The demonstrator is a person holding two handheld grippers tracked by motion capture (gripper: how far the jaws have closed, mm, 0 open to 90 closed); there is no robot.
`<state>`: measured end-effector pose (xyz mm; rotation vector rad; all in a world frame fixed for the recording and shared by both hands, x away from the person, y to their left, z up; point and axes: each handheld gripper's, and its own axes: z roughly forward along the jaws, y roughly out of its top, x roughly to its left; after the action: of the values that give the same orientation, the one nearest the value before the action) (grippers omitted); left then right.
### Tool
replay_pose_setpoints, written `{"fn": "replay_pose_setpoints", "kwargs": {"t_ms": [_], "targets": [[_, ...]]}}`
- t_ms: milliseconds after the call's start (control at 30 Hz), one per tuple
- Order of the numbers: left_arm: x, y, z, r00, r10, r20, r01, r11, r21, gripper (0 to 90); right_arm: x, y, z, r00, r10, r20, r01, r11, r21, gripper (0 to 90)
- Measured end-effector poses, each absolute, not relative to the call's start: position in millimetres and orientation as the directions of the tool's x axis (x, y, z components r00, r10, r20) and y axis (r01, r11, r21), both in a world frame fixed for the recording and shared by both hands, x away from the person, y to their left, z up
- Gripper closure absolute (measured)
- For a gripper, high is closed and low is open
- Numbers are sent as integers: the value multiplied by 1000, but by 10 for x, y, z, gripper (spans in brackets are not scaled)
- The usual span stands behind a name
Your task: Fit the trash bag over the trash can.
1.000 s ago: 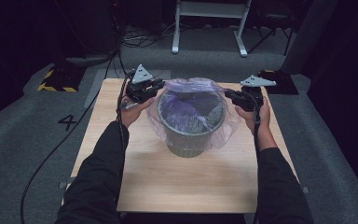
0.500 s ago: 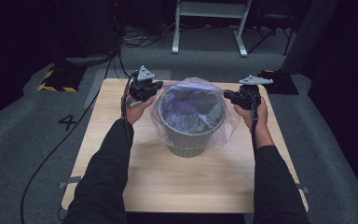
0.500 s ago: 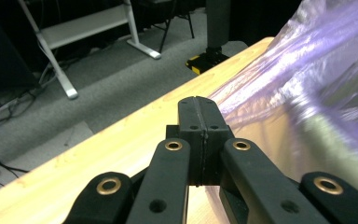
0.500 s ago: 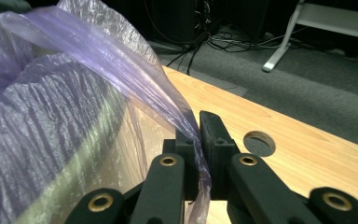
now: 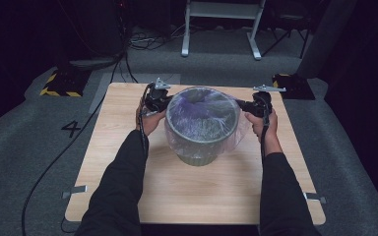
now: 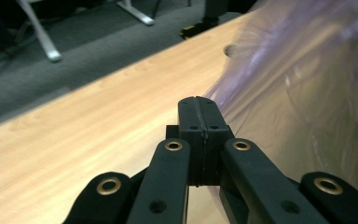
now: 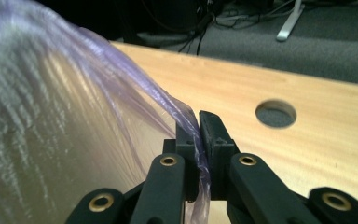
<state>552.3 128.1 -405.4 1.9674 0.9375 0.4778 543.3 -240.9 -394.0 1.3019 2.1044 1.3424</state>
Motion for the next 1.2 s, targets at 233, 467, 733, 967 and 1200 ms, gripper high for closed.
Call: {"fn": "replay_pose_setpoints", "kwargs": {"t_ms": [233, 467, 733, 967, 1200], "targets": [[5419, 1447, -4179, 658, 751, -66, 440, -311, 843, 890, 5347, -2444, -4149, -544, 825, 151, 540, 207, 816, 851], [5195, 1618, -4246, 656, 754, -41, 412, -312, 856, 678, 5218, -2426, -4288, -586, 799, 133, 499, 227, 837, 686], [4834, 1932, -4106, 689, 724, -38, 348, -285, 893, 321, 5004, -2528, -4067, -611, 791, 40, 419, 280, 864, 413], [4551, 1958, -4017, 755, 655, 23, 282, -357, 891, 250, 4805, -2679, -3861, -606, 795, -36, 357, 312, 880, 336], [4265, 1705, -4003, 849, 525, 56, 204, -423, 883, 165, 4599, -2839, -3795, -633, 772, -58, 319, 328, 889, 306]]}}
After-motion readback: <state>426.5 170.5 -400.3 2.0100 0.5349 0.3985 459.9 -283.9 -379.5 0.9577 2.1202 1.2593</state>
